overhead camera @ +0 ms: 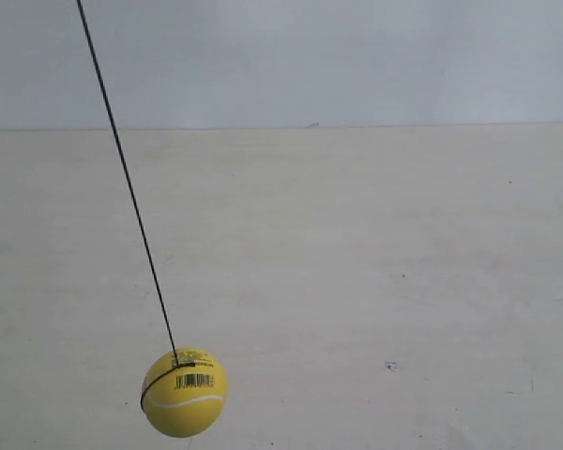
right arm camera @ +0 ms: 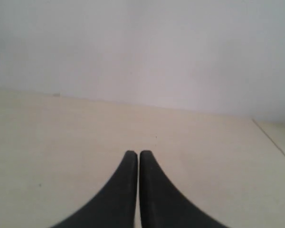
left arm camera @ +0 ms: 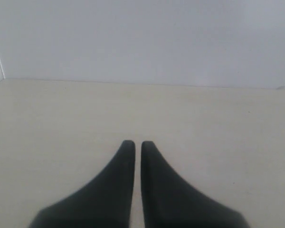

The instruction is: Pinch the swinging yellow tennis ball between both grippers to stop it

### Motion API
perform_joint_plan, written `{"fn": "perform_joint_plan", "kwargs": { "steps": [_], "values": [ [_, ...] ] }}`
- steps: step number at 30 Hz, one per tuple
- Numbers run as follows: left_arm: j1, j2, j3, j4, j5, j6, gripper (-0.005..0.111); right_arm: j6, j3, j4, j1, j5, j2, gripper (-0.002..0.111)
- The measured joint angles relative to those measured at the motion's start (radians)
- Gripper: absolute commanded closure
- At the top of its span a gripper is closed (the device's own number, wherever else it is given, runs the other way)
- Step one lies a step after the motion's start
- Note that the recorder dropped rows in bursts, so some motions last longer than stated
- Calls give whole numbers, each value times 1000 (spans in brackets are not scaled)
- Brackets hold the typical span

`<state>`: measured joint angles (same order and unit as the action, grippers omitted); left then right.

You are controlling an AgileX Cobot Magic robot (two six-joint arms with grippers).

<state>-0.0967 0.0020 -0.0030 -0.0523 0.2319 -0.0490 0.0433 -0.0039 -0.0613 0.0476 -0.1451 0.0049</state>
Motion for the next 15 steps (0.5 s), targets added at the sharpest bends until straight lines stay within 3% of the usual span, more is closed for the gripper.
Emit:
{"fn": "perform_joint_plan", "kwargs": {
  "steps": [6,15],
  "values": [
    [0,0,0,0,0,0,102,-36,1,-11,4,-146,0,108],
    [0,0,0,0,0,0,102,-43,4,-16,32,-174,0,108]
  ]
}}
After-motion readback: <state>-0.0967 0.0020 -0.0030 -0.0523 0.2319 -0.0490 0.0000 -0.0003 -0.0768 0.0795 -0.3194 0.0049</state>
